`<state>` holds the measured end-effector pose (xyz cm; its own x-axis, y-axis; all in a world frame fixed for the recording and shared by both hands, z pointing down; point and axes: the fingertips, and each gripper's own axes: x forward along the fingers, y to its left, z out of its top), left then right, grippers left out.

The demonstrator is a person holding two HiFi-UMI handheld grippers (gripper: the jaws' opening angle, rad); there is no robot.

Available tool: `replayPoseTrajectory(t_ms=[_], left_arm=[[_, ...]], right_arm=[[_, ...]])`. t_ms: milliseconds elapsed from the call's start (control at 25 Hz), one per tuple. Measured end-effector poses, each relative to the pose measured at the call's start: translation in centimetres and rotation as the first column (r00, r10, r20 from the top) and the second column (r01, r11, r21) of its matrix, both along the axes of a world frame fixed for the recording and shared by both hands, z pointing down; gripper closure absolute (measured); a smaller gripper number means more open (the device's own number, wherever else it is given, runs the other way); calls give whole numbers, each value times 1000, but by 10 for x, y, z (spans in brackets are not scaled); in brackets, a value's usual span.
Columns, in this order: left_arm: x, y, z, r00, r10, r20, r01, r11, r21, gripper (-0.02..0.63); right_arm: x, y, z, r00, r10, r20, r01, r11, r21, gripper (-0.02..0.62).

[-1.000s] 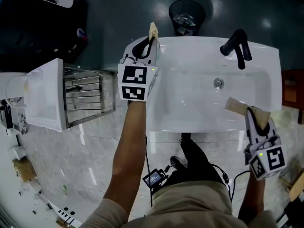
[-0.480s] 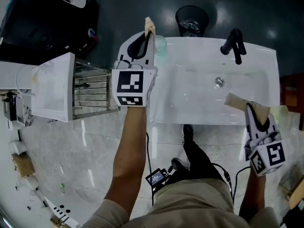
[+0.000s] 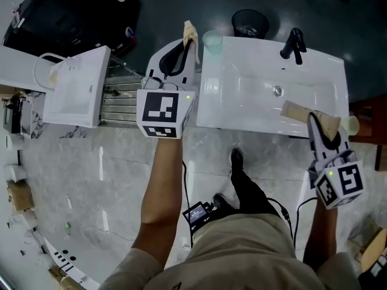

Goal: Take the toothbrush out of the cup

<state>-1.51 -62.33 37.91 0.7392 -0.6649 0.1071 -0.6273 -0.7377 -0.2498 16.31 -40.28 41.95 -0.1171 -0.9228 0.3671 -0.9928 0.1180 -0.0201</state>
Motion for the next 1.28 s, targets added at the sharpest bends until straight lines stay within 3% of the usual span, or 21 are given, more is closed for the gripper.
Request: replayPoseTrajectory(t_ms=[280,760,1280], left_arm=[[-70,83,-31,999,-39,-3,39,999,3,588],[-203,220,-87,994,-106,-32,107,993,47,588],[-281,325,-121,988,-137,-65,142,985,92,588]], right_arm=[[-55,36,-45,995,-96,-29,98,993,66,568],[-175,100,-109,962,-258,-87,268,953,144,568],[-255,152,-150,924,-364,-115,381,903,201,569]])
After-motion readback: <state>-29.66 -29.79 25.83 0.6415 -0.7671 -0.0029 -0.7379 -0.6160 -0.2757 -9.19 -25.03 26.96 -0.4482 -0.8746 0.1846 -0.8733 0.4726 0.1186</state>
